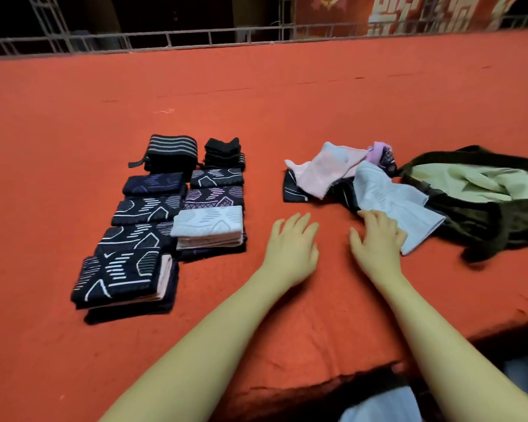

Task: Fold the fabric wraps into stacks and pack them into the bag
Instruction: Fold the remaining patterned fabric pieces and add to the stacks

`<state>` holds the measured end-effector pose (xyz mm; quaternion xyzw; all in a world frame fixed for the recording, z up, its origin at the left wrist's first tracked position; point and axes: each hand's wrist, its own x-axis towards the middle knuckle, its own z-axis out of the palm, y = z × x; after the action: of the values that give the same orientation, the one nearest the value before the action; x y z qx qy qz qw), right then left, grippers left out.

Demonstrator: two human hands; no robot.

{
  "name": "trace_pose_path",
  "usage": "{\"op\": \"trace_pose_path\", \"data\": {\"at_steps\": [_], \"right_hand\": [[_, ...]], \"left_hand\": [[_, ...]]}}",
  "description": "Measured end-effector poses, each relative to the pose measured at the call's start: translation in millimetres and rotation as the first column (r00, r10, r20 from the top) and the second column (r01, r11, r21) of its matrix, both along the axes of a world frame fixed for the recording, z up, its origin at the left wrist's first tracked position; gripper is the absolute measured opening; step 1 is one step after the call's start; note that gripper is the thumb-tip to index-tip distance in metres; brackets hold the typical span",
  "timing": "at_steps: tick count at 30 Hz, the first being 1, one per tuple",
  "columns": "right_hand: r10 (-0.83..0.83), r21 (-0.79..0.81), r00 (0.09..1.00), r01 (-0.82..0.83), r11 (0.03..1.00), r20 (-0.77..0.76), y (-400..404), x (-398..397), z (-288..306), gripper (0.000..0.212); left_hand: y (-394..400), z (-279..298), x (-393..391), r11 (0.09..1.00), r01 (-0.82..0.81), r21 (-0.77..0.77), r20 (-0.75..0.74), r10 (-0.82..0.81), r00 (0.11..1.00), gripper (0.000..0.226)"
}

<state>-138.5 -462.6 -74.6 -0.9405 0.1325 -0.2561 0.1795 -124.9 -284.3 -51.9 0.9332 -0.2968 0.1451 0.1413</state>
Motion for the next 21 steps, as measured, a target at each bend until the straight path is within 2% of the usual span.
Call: {"op": "trace_pose_path", "data": {"at_steps": [4,8,11,13,18,21], "right_hand": [[-0.059,-0.038,0.998,0.057,0.998,-0.032,-40,9,-8,0.052],[-0.024,-0.069,0.999,0.026,0.997,0.028,-59,25,-14,0.053],[-0.015,-0.087,1.000,0.016,0.996,0.007,-63,34,-20,0.042],[-0.030,-0.146,0.994,0.045,0.988,0.107,-64,37,-24,0.025],[-0.013,-0.091,0.948,0.045,0.995,0.318,-66,33,-23,0.033],[0.035,-0.059,0.916,-0.013,0.998,0.401,-61,26,-18,0.028]], "left_hand": [[-53,-6,21,0.996,0.085,0.010,-0.064,-0.085,0.994,0.046],[-90,-7,45,0.992,0.119,-0.031,-0.063,-0.121,0.991,0.045],[-109,-10,68,0.992,0.125,-0.028,-0.051,-0.126,0.991,0.044],[-117,-13,80,0.990,0.140,-0.033,-0.051,-0.142,0.989,0.043],[-115,-23,85,0.981,0.149,-0.125,-0.071,-0.158,0.985,0.045],[-104,-24,78,0.965,0.164,-0.206,-0.024,-0.173,0.985,0.059]]}}
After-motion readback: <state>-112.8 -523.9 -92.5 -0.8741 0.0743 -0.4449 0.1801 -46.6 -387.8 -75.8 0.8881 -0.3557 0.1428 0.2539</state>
